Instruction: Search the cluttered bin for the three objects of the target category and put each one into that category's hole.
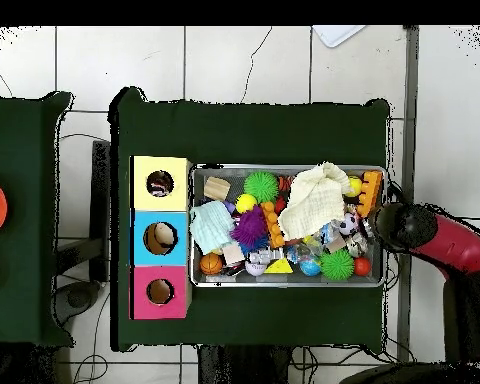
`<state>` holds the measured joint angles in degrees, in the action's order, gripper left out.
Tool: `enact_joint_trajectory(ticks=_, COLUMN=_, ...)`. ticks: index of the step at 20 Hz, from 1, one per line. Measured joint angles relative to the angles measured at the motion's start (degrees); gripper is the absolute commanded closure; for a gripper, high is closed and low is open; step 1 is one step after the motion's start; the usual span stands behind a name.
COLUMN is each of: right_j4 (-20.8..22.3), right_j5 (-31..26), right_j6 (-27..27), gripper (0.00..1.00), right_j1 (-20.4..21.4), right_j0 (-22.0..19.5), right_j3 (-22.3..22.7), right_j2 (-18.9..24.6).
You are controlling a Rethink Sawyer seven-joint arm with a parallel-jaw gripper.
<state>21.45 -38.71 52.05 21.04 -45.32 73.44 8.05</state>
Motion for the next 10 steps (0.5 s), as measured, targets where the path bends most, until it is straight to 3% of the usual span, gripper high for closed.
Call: enact_joint_trajectory(ticks=10, right_j4=-3.57, right_j5=-6.35, right_j6=0.0, gripper=1.0, right_j1=9.93, right_j0=2.74, right_j3=2.01, right_j2=-3.18)
